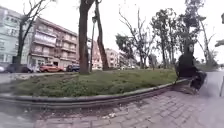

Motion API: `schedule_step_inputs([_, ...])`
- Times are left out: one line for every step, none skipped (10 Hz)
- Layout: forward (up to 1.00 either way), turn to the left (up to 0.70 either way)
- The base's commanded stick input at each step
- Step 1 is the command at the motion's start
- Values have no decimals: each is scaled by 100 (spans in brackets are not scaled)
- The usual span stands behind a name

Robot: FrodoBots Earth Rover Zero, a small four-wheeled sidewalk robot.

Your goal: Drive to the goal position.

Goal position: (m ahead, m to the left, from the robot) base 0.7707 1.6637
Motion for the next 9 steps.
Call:
schedule_step_inputs([0,-45])
schedule_step_inputs([0,-45])
schedule_step_inputs([0,-9])
schedule_step_inputs([46,0])
schedule_step_inputs([70,0])
schedule_step_inputs([70,0])
schedule_step_inputs([70,0])
schedule_step_inputs([70,0])
schedule_step_inputs([70,0])
